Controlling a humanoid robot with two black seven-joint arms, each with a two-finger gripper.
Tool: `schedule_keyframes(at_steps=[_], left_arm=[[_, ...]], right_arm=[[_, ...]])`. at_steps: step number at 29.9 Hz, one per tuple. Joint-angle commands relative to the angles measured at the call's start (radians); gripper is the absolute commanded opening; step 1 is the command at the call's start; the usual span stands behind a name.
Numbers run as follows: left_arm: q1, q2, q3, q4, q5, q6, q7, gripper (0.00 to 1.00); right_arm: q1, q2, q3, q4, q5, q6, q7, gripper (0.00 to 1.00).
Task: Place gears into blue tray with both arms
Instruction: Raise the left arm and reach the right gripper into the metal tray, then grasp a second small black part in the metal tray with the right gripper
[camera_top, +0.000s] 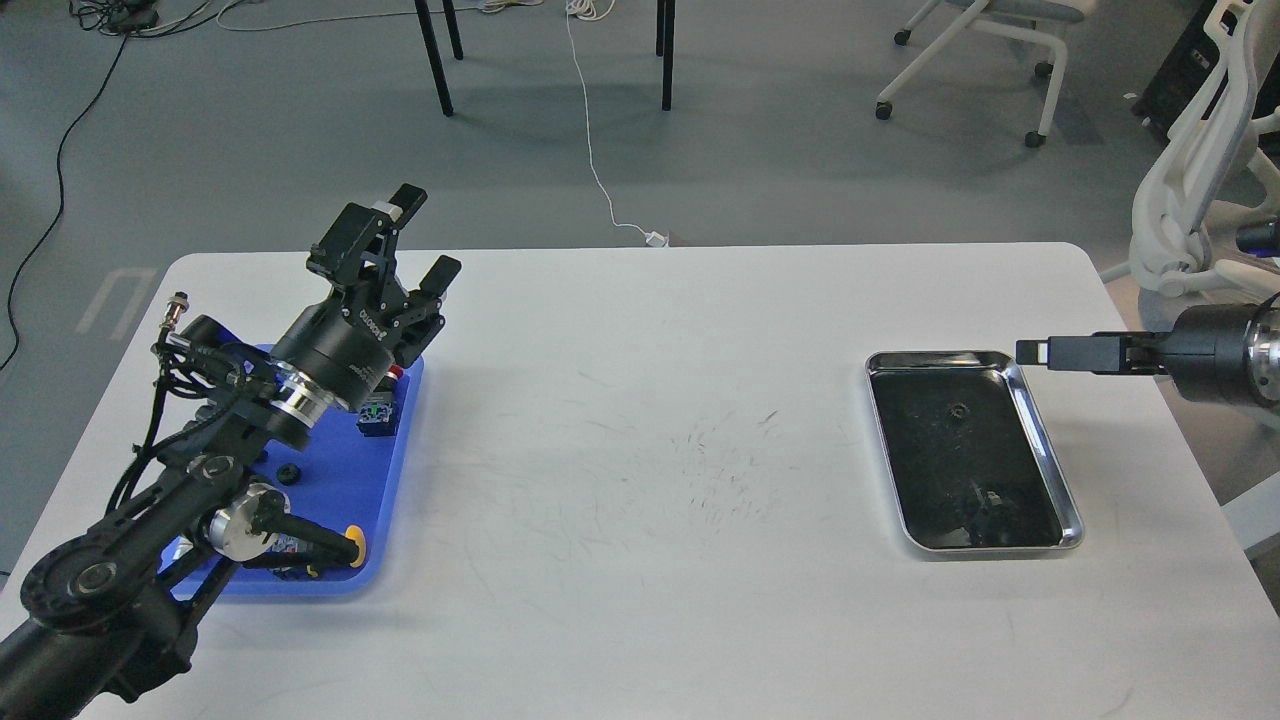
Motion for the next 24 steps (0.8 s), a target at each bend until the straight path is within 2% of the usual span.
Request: schedule_keyframes(at_steps=[1, 6, 11, 24], left_arm=[[0.000, 0.000, -0.022, 0.011, -0.005, -0.030, 0.002, 0.98], [0.002, -0.010, -0.023, 0.011, -0.003, -0.030, 0.002, 0.98], [0.014, -0.013, -0.026, 0.011, -0.003, -0.030, 0.002, 0.98], [0.034, -0.019, -0.037, 0.011, -0.002, -0.033, 0.002, 0.98]], right_arm=[[0.114, 0.118, -0.195, -0.110, -0.020, 0.005, 0.000, 0.99], [0.145, 0.293, -0.307, -0.204, -0.023, 0.005, 0.000, 0.98], [0.139, 0.373, -0.398, -0.284, -0.025, 0.005, 0.000, 0.96], [0.125, 0.448, -0.430, -0.337, -0.023, 0.005, 0.000, 0.79]])
